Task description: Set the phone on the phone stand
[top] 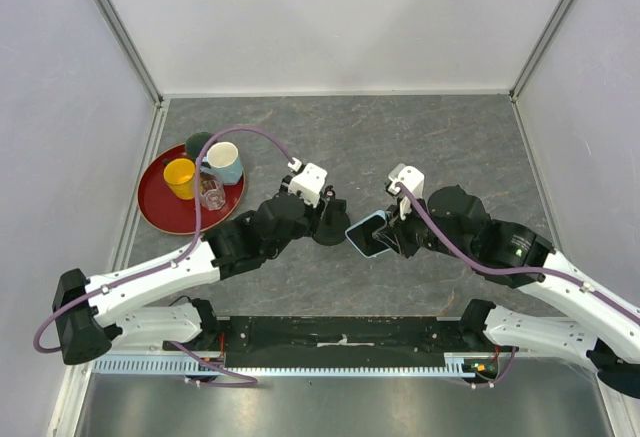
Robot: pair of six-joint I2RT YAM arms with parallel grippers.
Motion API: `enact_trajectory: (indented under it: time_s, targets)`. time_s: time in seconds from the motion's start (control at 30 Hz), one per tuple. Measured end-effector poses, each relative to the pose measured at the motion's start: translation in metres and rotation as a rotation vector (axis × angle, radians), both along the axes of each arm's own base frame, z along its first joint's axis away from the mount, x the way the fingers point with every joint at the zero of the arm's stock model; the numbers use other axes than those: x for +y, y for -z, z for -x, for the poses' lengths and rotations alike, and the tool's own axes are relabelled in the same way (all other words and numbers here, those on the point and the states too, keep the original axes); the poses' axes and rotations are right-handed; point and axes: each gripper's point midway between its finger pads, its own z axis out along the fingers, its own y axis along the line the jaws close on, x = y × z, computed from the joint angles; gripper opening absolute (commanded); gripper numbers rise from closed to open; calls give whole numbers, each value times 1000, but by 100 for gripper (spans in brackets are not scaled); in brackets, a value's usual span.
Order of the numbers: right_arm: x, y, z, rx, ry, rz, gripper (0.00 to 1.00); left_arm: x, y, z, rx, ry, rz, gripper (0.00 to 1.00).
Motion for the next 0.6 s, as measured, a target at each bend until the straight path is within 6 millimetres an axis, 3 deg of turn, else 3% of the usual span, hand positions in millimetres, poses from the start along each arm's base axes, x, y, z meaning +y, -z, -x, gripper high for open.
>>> enact_trajectory:
  time_s: [0.17, 0.4, 0.6]
  targets:
    - [-2, -5, 2, -9, 1, -17, 0, 2, 14, -1, 18, -43, -43, 49]
    - [-5, -11, 4, -19, 3, -38, 0, 2, 17, -1, 20, -77, -42, 42]
    - [-5, -10, 4, -17, 0, -38, 0, 2, 23, -3, 24, -93, -58, 42]
